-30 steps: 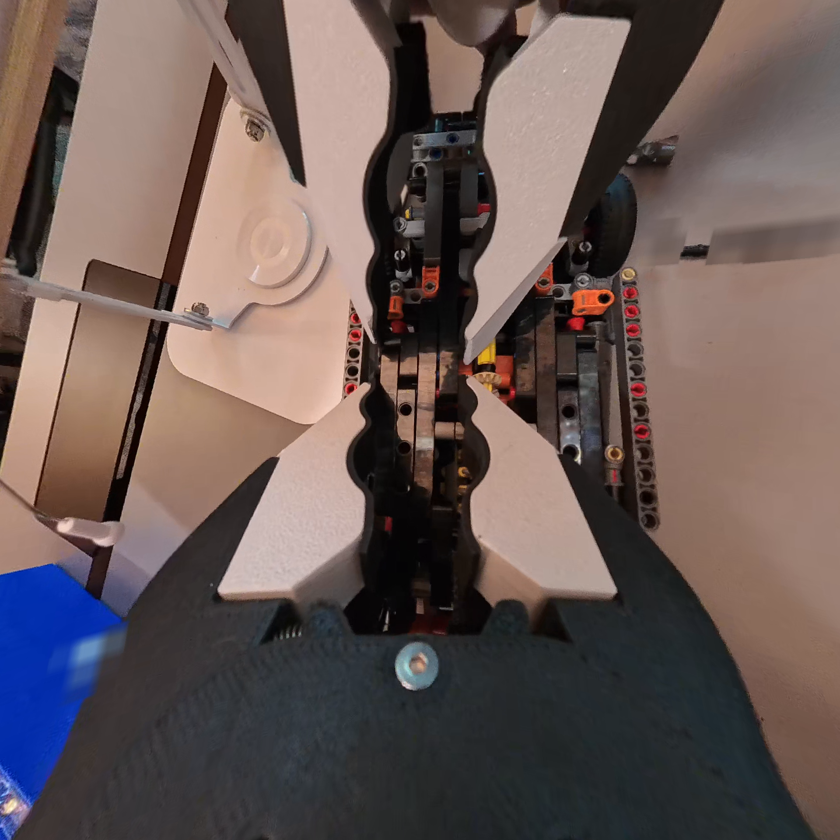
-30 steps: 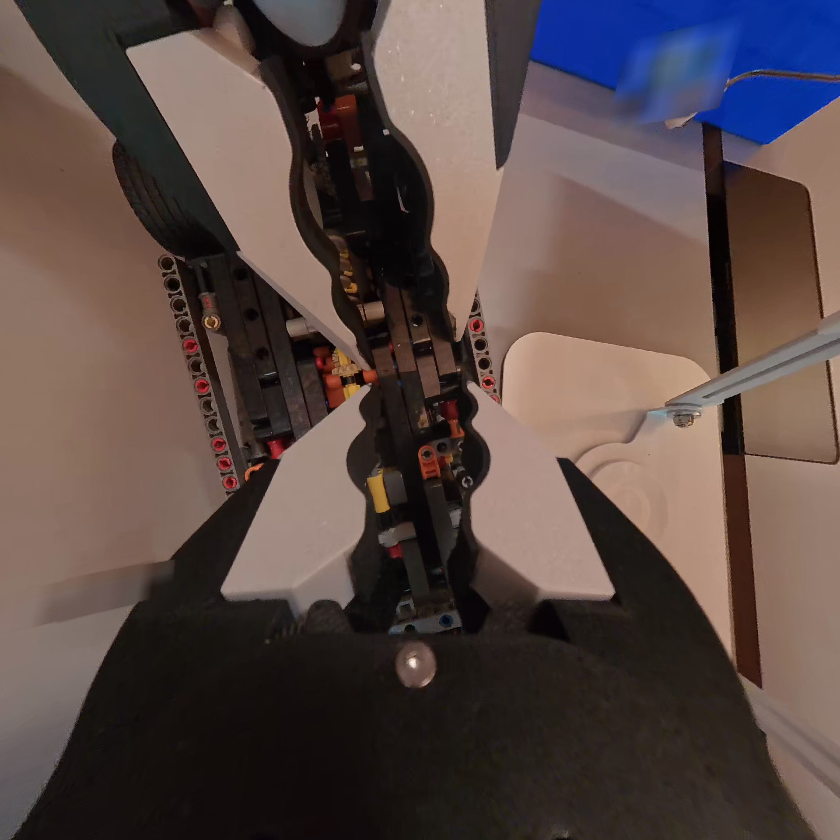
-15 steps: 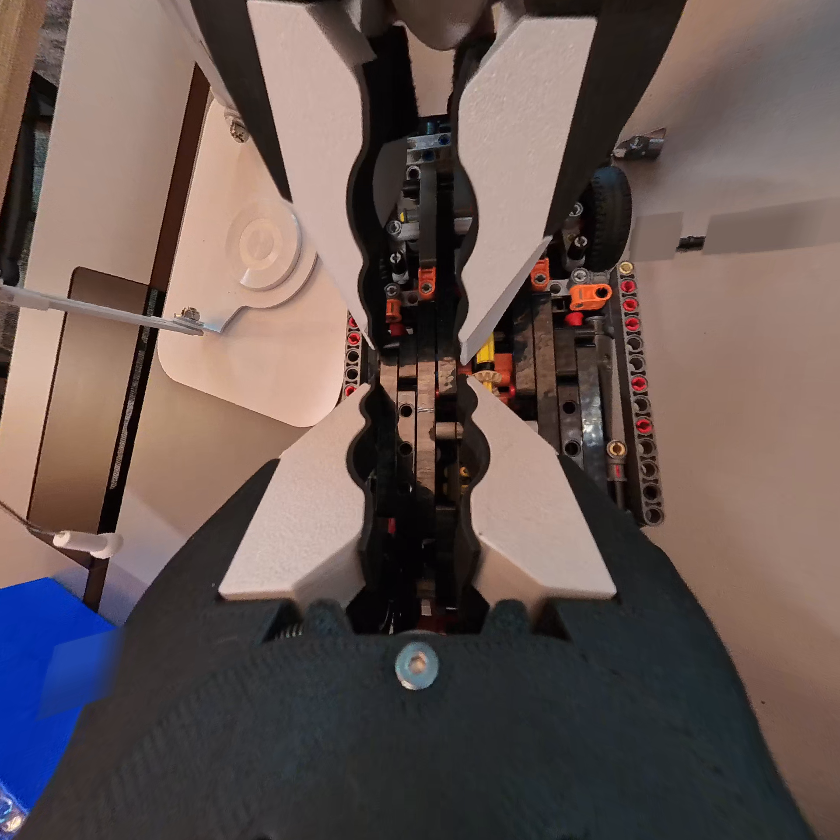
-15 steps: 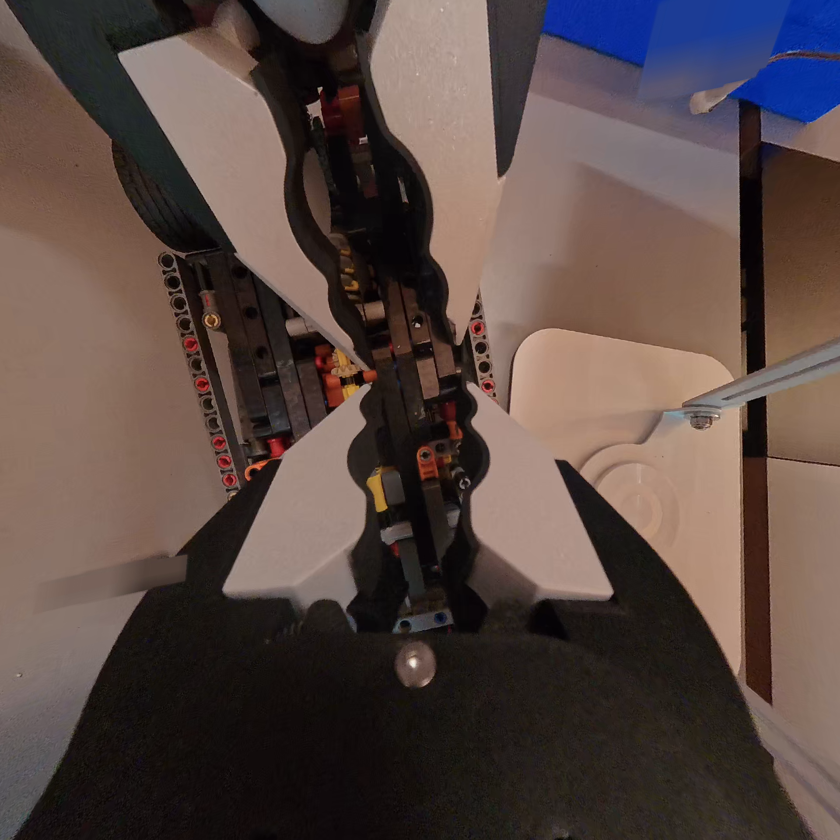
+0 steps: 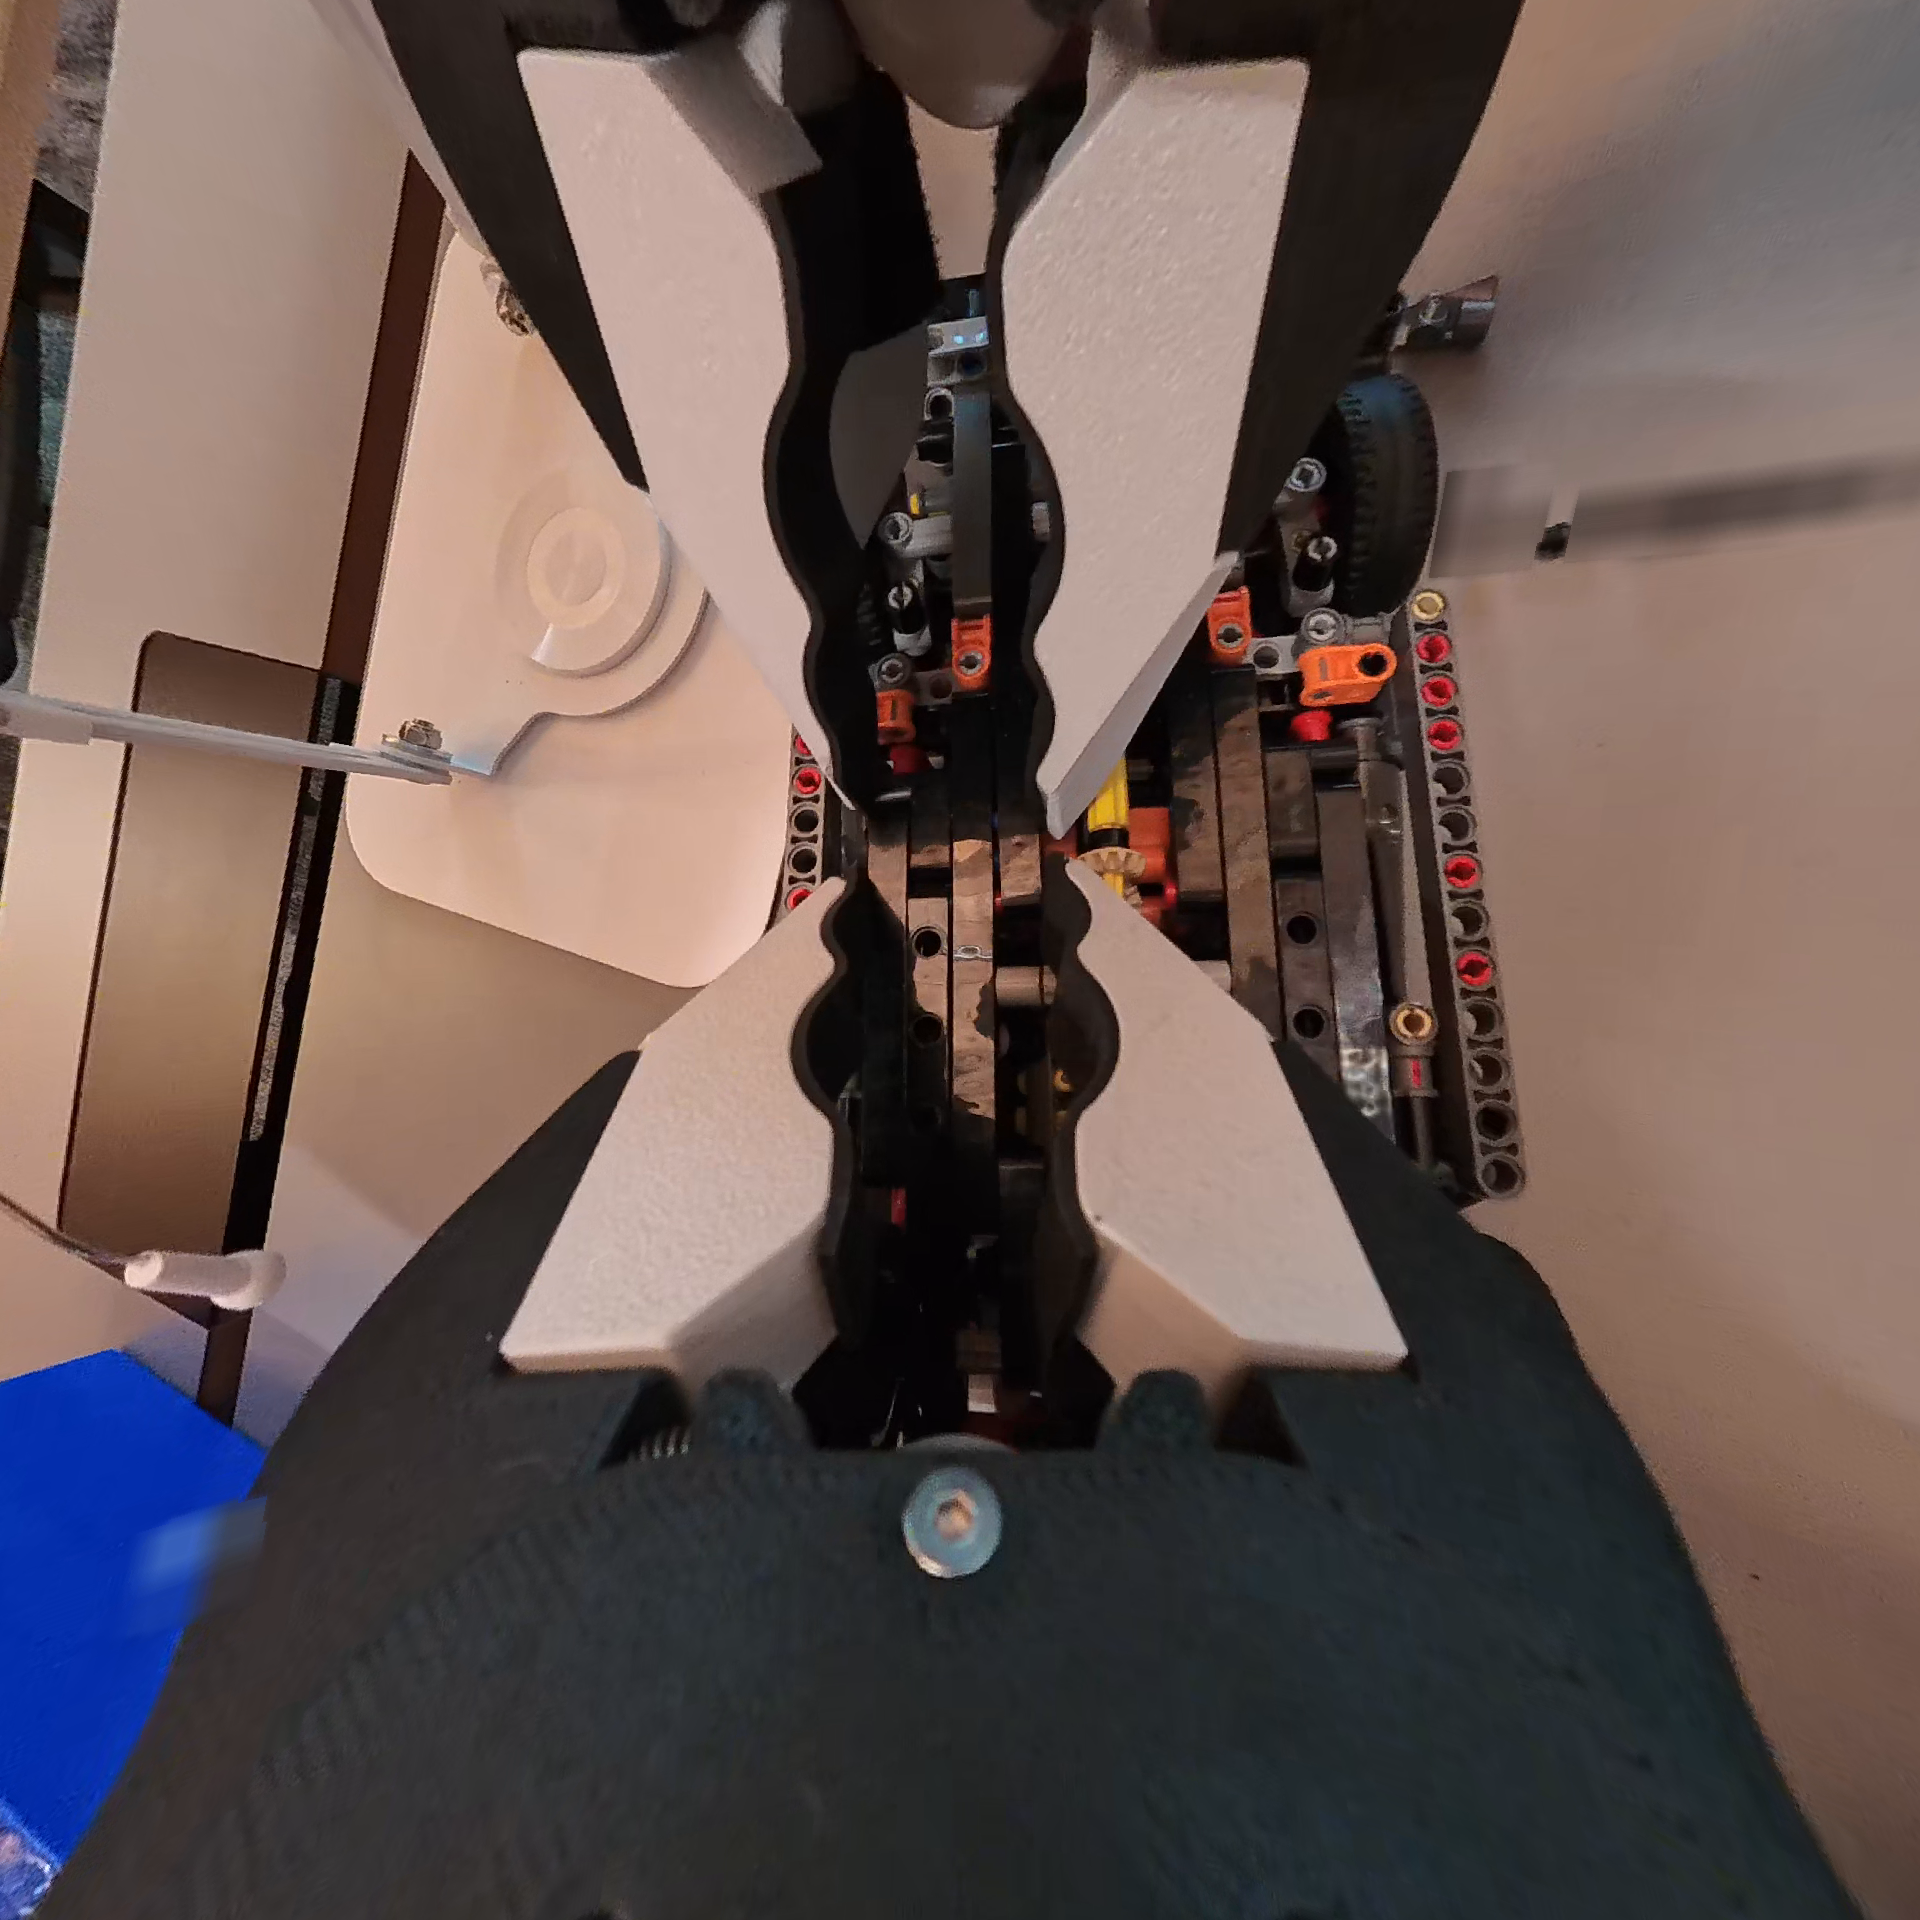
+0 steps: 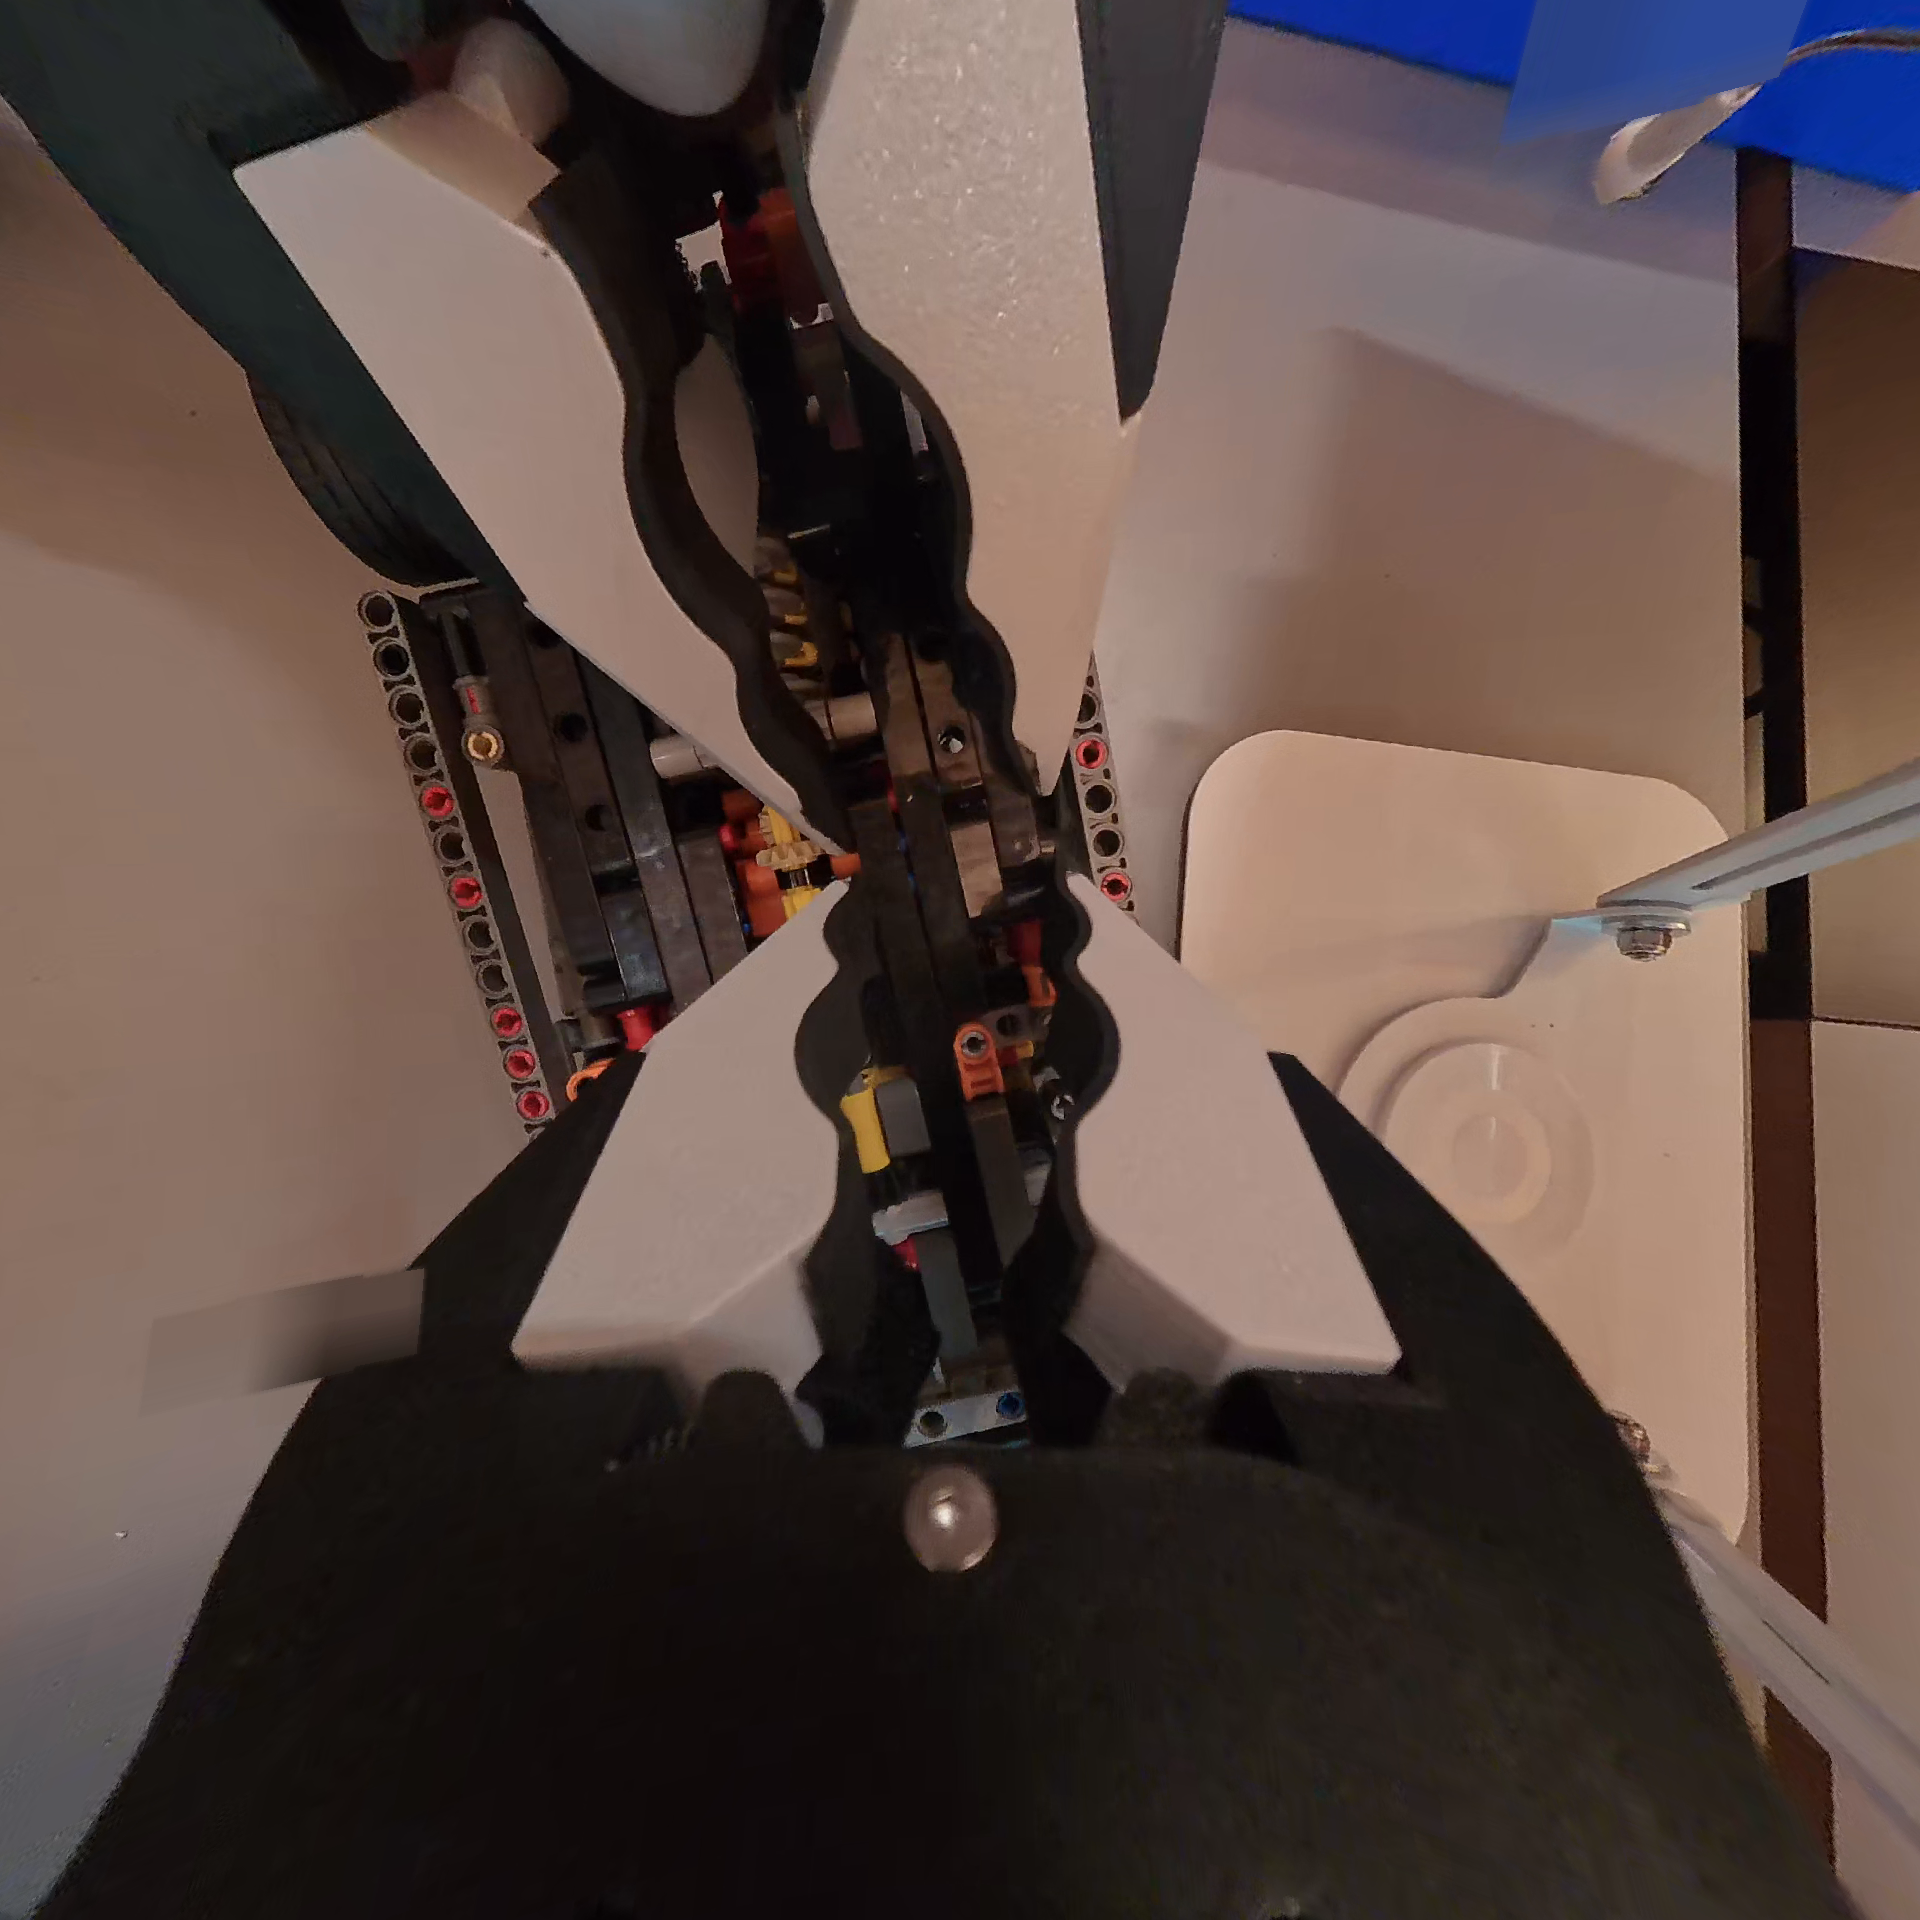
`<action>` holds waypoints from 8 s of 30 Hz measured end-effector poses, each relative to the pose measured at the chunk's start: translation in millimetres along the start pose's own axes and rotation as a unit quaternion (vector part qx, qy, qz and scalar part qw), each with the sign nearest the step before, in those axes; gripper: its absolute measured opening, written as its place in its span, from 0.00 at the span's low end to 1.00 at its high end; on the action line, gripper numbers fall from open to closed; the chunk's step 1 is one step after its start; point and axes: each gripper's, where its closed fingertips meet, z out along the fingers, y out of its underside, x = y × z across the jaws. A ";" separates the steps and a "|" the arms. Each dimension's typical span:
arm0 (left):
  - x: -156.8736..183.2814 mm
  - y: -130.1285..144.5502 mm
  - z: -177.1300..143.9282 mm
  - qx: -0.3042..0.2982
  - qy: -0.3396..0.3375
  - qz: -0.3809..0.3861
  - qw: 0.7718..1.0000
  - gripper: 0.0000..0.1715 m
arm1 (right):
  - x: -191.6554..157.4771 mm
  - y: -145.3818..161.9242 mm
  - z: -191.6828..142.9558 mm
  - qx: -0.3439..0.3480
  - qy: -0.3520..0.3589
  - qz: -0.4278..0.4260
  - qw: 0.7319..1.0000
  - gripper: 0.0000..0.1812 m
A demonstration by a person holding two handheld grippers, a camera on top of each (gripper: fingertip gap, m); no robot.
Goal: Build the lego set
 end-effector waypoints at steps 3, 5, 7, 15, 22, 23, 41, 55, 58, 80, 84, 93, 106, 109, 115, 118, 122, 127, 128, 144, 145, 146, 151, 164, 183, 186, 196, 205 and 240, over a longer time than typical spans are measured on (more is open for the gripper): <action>-0.1 -0.3 0.2 0.001 0.001 0.002 1.000 0.18 | -0.2 0.0 0.1 -0.005 0.000 0.006 1.000 0.15; 0.8 -0.6 0.0 0.001 0.000 0.006 1.000 0.18 | -0.7 -0.1 0.4 -0.006 -0.002 0.010 1.000 0.16; 0.5 -0.8 0.6 -0.004 0.001 0.008 1.000 0.18 | -0.6 0.5 0.4 -0.005 -0.004 0.013 1.000 0.16; -3.8 2.8 -3.8 0.012 -0.013 -0.017 1.000 0.18 | 0.0 -7.0 -1.1 0.029 0.001 0.000 1.000 0.18; -3.9 9.8 -11.9 -0.002 -0.035 0.000 0.999 0.19 | 1.7 -9.3 0.0 0.018 0.029 -0.037 0.999 0.17; -4.3 11.4 -12.3 -0.005 -0.039 0.003 0.999 0.19 | 2.3 -10.4 1.0 0.018 0.035 -0.043 0.998 0.17; -4.6 13.0 -10.0 0.006 -0.018 -0.015 1.000 0.18 | 2.0 -13.3 7.9 0.035 0.020 -0.016 0.999 0.16; -2.5 11.2 -9.2 0.010 -0.008 -0.011 1.000 0.17 | -0.5 -13.3 8.4 0.032 0.006 0.009 0.999 0.15; -1.2 11.1 -9.3 0.006 -0.004 -0.011 1.000 0.17 | -1.0 -13.1 9.0 0.028 0.004 0.009 1.000 0.15; -16.2 58.5 -85.9 0.089 -0.097 -0.204 0.970 0.30 | 5.1 50.7 -64.6 0.023 0.041 0.211 0.976 0.30; -2.6 84.8 -96.6 0.123 -0.091 -0.320 0.935 0.39 | 1.3 77.0 -59.3 0.037 0.012 0.317 0.948 0.31; 17.1 94.8 -70.2 0.178 0.005 -0.438 0.881 0.38 | -15.1 94.2 -32.4 0.077 -0.089 0.428 0.896 0.27; 9.9 99.5 -63.9 0.212 0.031 -0.475 0.853 0.29 | -12.2 84.2 -38.8 0.123 -0.078 0.386 0.911 0.24; 6.9 98.1 -70.3 0.236 0.017 -0.469 0.851 0.27 | -13.9 79.8 -40.4 0.132 -0.059 0.365 0.920 0.23; 3.3 99.2 -77.9 0.270 -0.002 -0.464 0.844 0.25 | -13.6 69.7 -47.9 0.164 -0.005 0.316 0.934 0.23; 2.1 95.4 -79.0 0.296 -0.011 -0.451 0.842 0.25 | -7.5 61.8 -61.0 0.211 0.029 0.283 0.935 0.23; -7.5 91.1 -81.3 0.315 -0.035 -0.437 0.842 0.25 | 1.4 53.1 -73.6 0.255 0.091 0.230 0.935 0.23; -23.4 88.3 -75.8 0.323 -0.079 -0.419 0.845 0.27 | 6.4 60.9 -64.9 0.246 0.130 0.190 0.941 0.22; -25.4 88.4 -74.8 0.324 -0.083 -0.418 0.845 0.27 | 7.2 61.5 -64.6 0.244 0.139 0.182 0.942 0.22; 32.3 78.8 -87.0 0.329 -0.103 -0.293 0.892 0.25 | -42.2 85.3 -61.6 0.124 0.130 0.056 0.982 0.23; 36.6 78.0 -88.0 0.326 -0.107 -0.280 0.896 0.25 | -45.4 86.5 -62.1 0.119 0.128 0.053 0.983 0.22; 39.3 77.7 -90.0 0.326 -0.111 -0.276 0.898 0.24 | -47.7 87.0 -63.0 0.113 0.129 0.049 0.984 0.22; 50.8 77.0 -97.3 0.335 -0.111 -0.268 0.896 0.23 | -59.5 86.8 -67.1 0.101 0.128 0.036 0.986 0.20; 86.3 73.7 -108.7 0.324 -0.132 -0.228 0.909 0.22 | -85.0 87.5 -71.7 0.078 0.138 0.018 0.987 0.20; 141.3 94.4 -104.1 0.180 -0.240 -0.076 0.951 0.22 | -124.5 101.6 -57.7 -0.027 0.208 -0.046 0.977 0.26; 153.3 99.2 -99.2 0.159 -0.235 -0.069 0.956 0.23 | -129.1 108.6 -54.8 -0.041 0.208 -0.040 0.976 0.30; 164.9 118.8 -96.7 0.124 -0.231 -0.093 0.961 0.27 | -124.7 100.1 -40.5 -0.071 0.241 -0.067 0.966 0.30; 164.9 133.0 -90.8 0.092 -0.260 -0.115 0.954 0.27 | -74.2 94.4 -25.6 -0.122 0.259 -0.073 0.955 0.22; 100.9 145.8 -68.3 -0.007 -0.302 -0.138 0.943 0.26 | -77.0 104.7 -26.5 -0.090 0.174 0.107 0.975 0.24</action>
